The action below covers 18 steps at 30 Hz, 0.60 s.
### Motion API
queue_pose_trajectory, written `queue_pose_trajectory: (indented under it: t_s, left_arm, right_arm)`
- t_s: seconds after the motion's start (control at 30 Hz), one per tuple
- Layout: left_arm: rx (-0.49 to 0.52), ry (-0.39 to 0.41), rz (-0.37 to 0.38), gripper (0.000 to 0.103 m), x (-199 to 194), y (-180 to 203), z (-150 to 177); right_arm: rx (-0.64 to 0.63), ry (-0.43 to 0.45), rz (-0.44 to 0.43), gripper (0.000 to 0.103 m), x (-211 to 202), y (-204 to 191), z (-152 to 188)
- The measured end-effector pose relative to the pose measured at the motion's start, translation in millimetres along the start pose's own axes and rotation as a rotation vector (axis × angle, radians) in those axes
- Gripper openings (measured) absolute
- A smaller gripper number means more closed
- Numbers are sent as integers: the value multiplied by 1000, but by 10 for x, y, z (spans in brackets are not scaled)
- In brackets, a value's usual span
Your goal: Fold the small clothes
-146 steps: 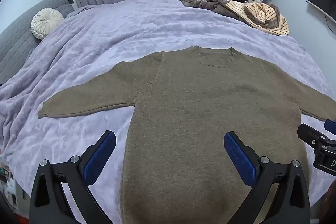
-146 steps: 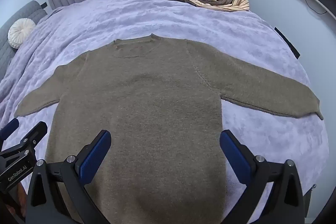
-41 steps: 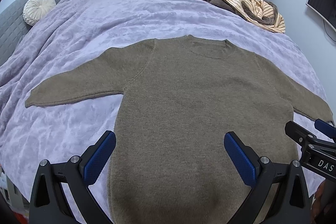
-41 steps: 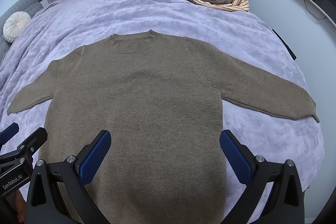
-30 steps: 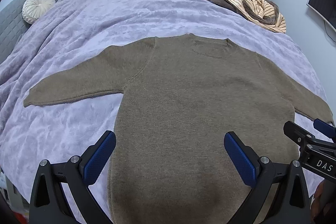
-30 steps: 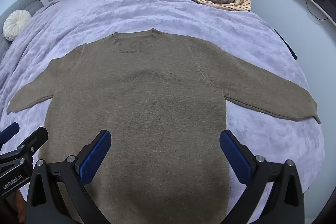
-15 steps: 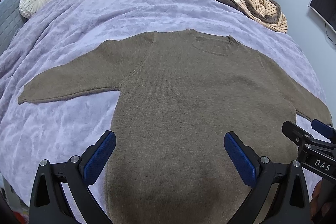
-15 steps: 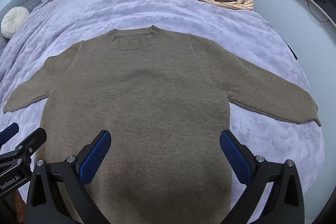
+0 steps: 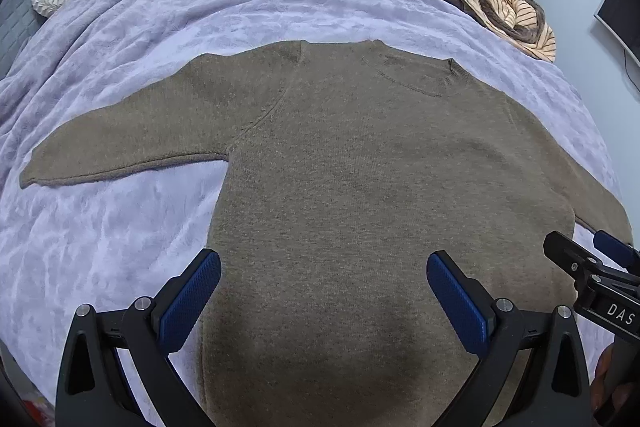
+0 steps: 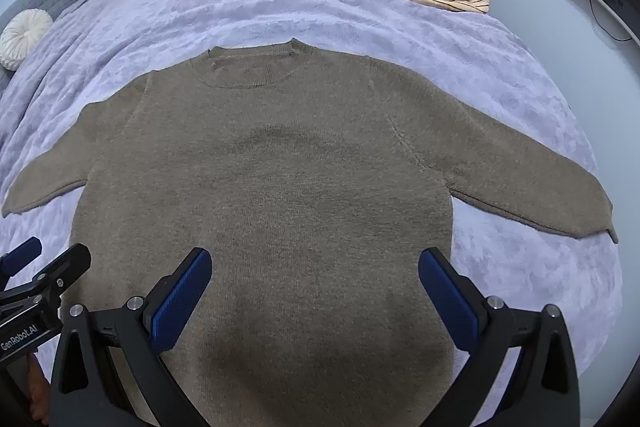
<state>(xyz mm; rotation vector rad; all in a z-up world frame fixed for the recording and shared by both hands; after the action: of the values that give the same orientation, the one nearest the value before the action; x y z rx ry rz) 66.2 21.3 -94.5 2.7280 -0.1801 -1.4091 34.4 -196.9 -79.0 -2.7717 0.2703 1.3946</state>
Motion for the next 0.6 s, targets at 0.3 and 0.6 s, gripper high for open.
queue_pose_trajectory:
  t_s: [0.3,0.6]
  left_arm:
    - [8,0,1,103,52,-27,-11]
    - [-7,10,-5,103,74,-162,-41]
  right_arm:
    - [4,-11,14,103,68,-28,-7]
    - [-11,-17,18,103,84,-125,-12]
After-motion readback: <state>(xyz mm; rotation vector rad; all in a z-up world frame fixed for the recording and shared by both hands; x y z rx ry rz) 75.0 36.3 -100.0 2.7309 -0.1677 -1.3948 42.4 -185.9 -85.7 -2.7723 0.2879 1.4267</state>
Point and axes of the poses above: each gripper's, at about its wrist camera, not at the fingertips, and x roughly the way its jaws point, y to its right, z to its underside, the point moved 5 cm from there along x, roughly the way its jaws point, and after that the axes turned 9 degrees about y, right-handed, at the moved point
